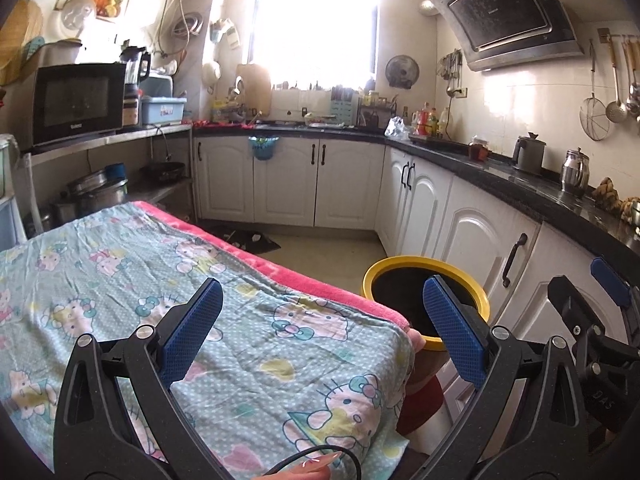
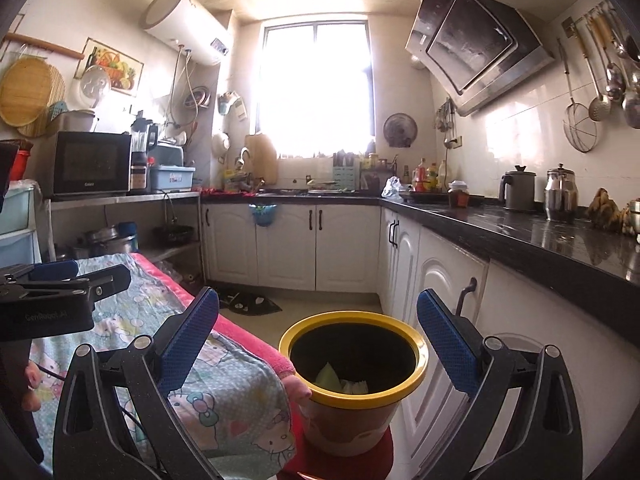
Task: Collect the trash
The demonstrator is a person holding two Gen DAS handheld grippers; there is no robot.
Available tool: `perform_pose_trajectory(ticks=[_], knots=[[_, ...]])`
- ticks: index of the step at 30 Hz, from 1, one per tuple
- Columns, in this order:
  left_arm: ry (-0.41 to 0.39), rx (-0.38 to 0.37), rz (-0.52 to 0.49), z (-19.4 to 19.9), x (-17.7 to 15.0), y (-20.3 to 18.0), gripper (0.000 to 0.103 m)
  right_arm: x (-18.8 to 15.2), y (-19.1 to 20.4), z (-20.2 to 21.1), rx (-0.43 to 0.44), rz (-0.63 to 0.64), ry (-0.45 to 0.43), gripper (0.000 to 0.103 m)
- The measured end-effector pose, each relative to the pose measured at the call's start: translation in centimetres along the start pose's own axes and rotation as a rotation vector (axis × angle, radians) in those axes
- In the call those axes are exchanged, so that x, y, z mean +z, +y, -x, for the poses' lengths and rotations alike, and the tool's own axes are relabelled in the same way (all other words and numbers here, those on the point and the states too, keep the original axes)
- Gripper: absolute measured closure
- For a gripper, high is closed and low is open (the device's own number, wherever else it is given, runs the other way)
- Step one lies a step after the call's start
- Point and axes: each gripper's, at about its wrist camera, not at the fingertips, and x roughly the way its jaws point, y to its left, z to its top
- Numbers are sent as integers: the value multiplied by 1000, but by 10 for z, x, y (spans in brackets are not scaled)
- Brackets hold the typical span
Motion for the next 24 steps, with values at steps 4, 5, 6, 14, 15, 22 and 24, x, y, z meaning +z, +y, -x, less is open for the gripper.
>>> perform_pose_trajectory(ticks=[4, 5, 6, 14, 15, 22, 24], knots=[[-10, -5, -16, 2, -5, -5, 11, -7, 5, -1, -9, 67, -11, 6], [-10, -5, -13, 2, -5, -5, 11, -9, 5, 0, -12, 67, -12, 6], [-12, -9, -10, 2, -5, -5, 11, -9, 4, -1, -14, 63, -9, 6], [-7, -12, -13, 1, -8, -7, 11, -13, 3, -3, -10, 42, 18, 6], [-5, -13, -10, 1, -9, -6, 11, -13, 4, -3, -9, 41, 19, 6], [-4, -15, -6, 1, -9, -5, 11, -13, 4, -4, -5, 37, 24, 6], [-4, -12, -6, 1, -9, -5, 11, -14, 4, -4, -6, 35, 25, 6]])
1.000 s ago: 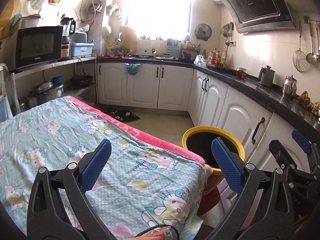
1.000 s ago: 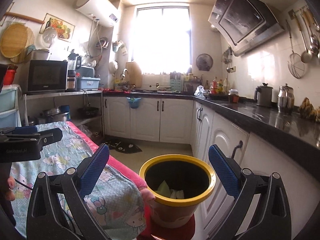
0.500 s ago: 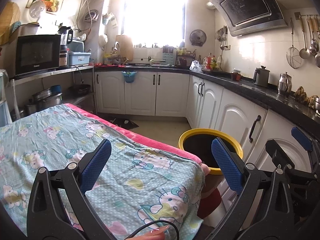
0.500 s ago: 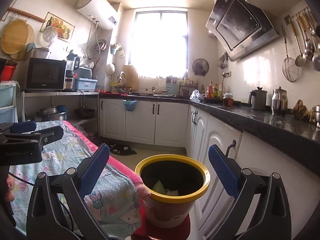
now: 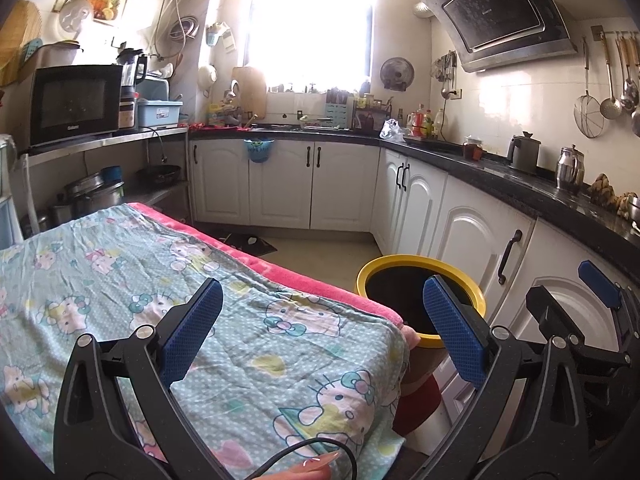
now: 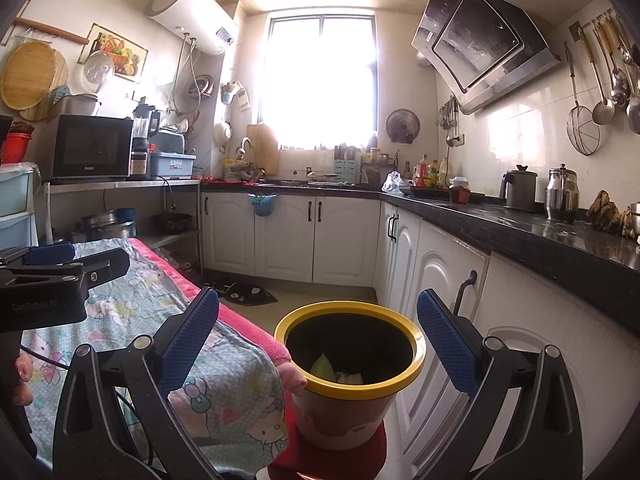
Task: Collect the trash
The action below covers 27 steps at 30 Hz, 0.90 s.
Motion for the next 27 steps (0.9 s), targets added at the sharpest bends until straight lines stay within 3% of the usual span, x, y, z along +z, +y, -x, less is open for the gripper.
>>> perform_pose_trajectory(ticks=[27], knots=[[3, 2, 5, 0, -1, -1, 11, -1, 2, -1, -6, -3, 0, 6]])
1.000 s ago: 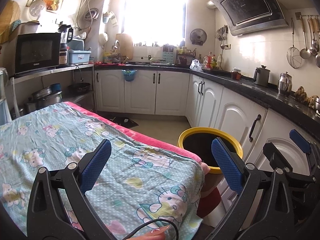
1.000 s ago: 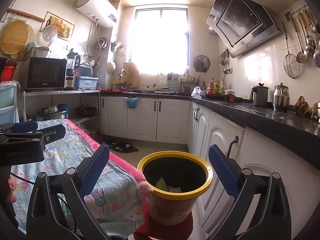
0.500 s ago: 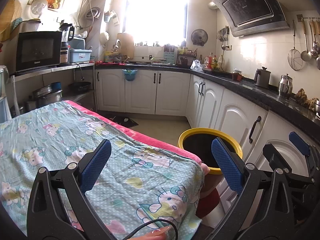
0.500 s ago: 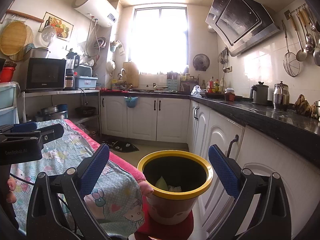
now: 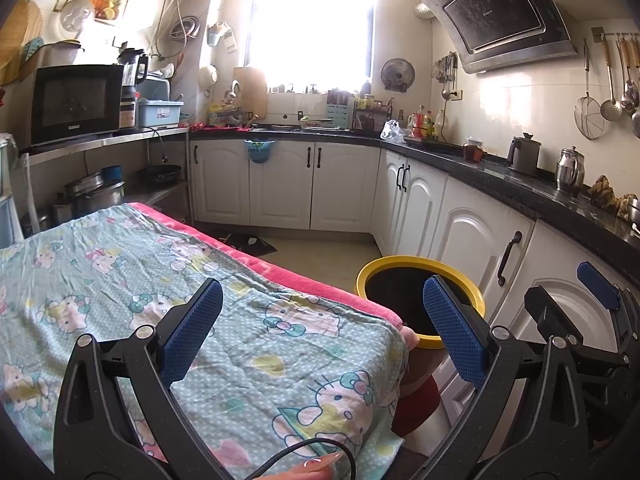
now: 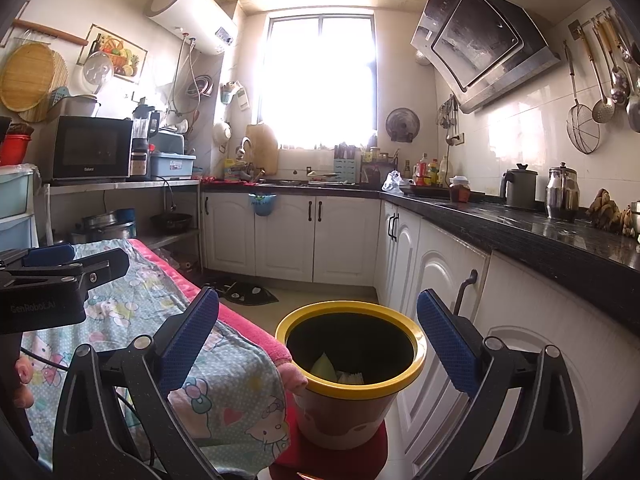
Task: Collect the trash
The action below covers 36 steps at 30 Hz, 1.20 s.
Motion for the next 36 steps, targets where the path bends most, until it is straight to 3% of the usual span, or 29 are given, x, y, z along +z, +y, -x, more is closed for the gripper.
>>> perform_pose_trajectory(ticks=[36], knots=[[2, 5, 0, 0, 2, -1, 11, 0, 2, 1, -17, -2, -6, 6]])
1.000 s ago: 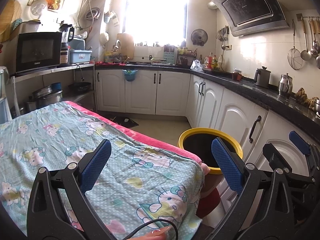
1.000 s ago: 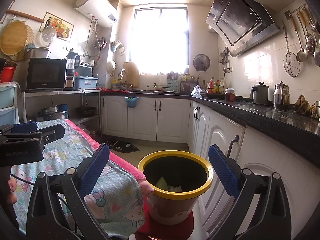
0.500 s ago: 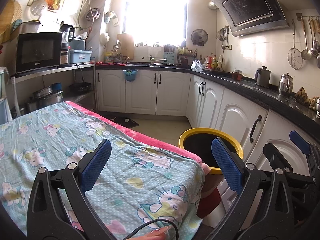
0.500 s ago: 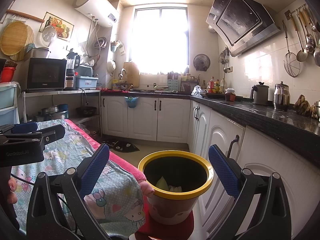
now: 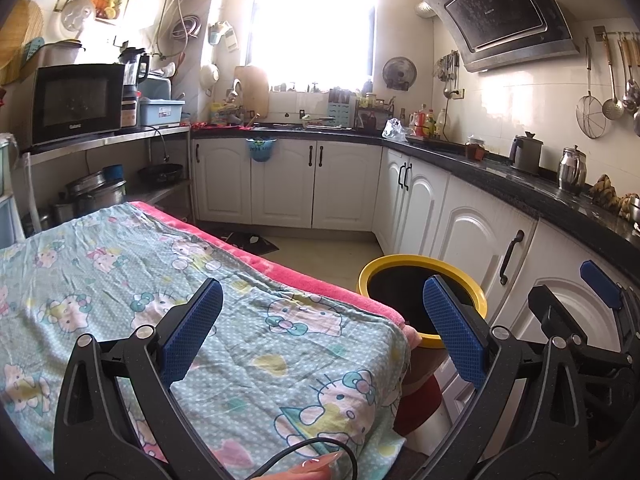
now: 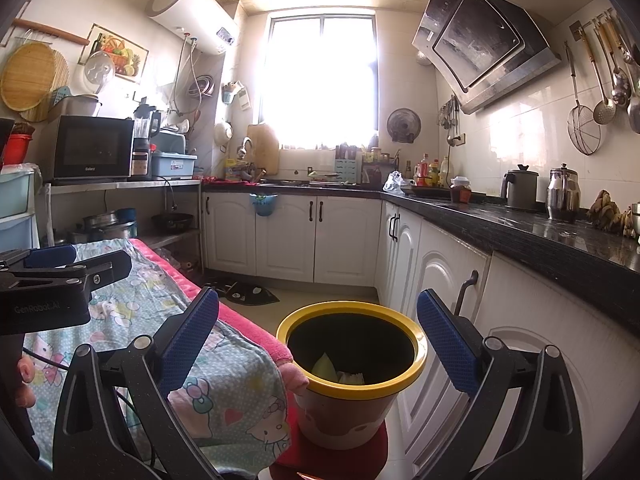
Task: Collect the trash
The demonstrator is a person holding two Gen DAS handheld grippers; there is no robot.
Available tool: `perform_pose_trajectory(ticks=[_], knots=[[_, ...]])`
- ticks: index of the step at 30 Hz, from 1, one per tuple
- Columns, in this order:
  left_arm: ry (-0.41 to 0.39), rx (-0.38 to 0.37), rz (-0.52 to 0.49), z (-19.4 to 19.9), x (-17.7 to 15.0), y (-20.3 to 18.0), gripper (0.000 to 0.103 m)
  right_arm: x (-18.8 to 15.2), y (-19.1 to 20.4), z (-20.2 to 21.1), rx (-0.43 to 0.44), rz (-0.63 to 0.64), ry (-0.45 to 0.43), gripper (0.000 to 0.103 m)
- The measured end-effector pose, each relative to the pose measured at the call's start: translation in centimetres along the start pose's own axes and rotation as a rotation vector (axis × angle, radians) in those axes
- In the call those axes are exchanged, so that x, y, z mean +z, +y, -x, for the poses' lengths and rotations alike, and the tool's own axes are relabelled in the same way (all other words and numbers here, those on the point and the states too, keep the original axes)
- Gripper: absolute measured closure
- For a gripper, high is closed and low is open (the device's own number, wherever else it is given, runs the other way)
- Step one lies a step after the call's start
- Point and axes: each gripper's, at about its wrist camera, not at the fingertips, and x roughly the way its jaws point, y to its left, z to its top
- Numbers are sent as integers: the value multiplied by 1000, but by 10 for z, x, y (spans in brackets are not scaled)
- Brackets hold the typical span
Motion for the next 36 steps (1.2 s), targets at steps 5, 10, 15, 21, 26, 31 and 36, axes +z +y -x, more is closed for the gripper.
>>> perform_pose_trajectory(ticks=[5, 10, 15, 21, 26, 31, 36], knots=[[0, 3, -1, 0, 0, 0, 11, -1, 1, 0, -1, 0, 0, 6], [6, 6, 2, -1, 0, 0, 11, -1, 2, 0, -1, 0, 1, 6], [6, 4, 2, -2, 0, 0, 11, -1, 2, 0, -1, 0, 0, 6], [13, -12, 4, -3, 1, -1, 11, 0, 2, 0, 0, 0, 1, 6], [34, -25, 52, -2, 4, 3, 11, 1, 5, 1, 11, 1, -12, 6], [81, 8, 146, 14, 18, 28, 11, 15, 12, -5, 102, 46, -5, 6], [93, 258, 330, 104, 40, 103, 11, 52, 59, -27, 600, 164, 167, 6]])
